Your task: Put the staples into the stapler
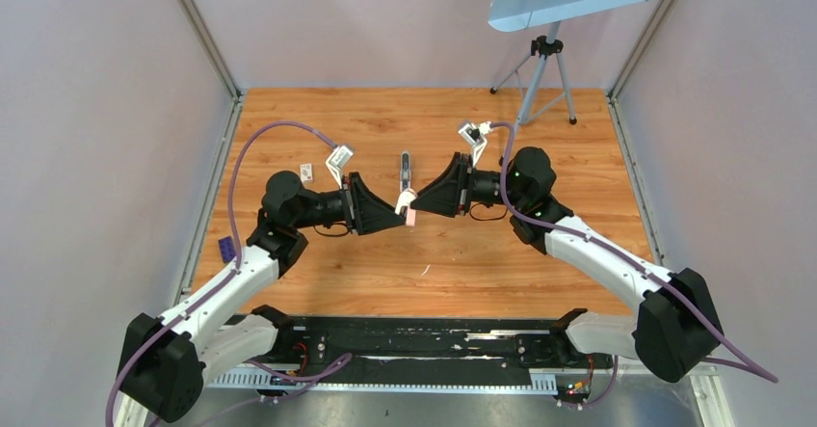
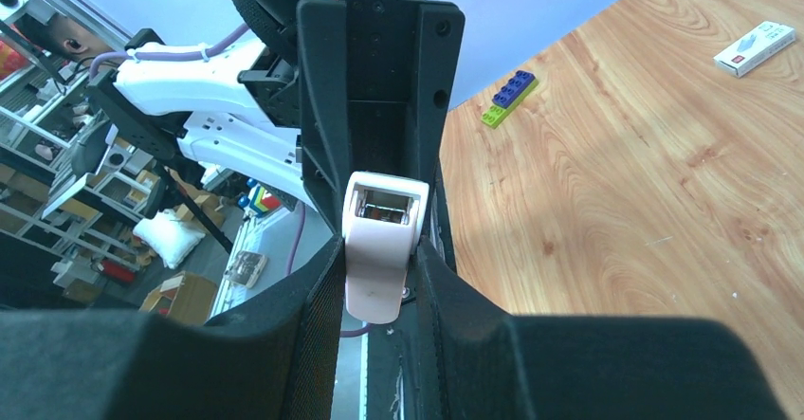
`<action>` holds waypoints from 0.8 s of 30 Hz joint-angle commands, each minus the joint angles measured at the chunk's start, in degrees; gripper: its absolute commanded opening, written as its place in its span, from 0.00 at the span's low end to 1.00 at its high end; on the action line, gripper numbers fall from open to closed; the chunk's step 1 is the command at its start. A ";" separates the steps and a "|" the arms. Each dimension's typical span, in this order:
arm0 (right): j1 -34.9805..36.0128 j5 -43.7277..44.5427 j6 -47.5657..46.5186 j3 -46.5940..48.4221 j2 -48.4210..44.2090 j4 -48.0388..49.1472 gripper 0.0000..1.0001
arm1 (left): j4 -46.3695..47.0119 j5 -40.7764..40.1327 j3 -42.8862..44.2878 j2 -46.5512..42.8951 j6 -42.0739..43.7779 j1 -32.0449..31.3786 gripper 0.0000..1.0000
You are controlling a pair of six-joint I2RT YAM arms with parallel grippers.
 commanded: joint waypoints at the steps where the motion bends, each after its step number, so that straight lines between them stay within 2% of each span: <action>1: -0.25 -2.02 1.03 -0.66 0.56 3.30 0.17 | 5.24 0.28 -0.99 0.22 -2.76 0.36 0.34; 5: -0.25 -2.47 0.89 -0.37 0.88 2.59 0.18 | 5.93 -0.22 -0.82 0.94 -3.13 0.36 0.17; 8: -0.24 -1.58 -0.12 -0.11 0.56 0.19 0.24 | 6.04 -0.17 -0.74 1.36 -3.25 0.36 0.09; 9: -0.23 -1.36 -0.27 -0.15 0.33 -0.42 0.27 | 5.63 -0.12 -0.70 1.32 -3.09 0.36 0.06; 11: -0.25 -0.40 -0.09 -0.82 -0.45 -1.00 0.40 | 4.93 -0.29 -0.75 1.12 -2.69 0.36 0.01; 13: -0.08 1.42 -0.21 -1.77 -1.41 -2.01 0.52 | 4.24 -0.90 -1.06 0.62 -2.11 0.36 0.00; 15: 0.49 3.94 -0.55 -3.04 -2.19 -3.13 0.58 | 1.20 -2.90 -1.04 -0.06 -0.18 0.36 0.00; 19: 3.24 6.12 -0.41 -3.97 -1.24 -3.11 0.58 | -2.58 -7.36 -1.49 -2.01 3.35 0.37 0.00; 24: 5.51 8.89 -0.30 -3.68 -0.40 -2.83 0.49 | -2.72 -8.70 -2.01 -3.04 4.35 0.36 0.00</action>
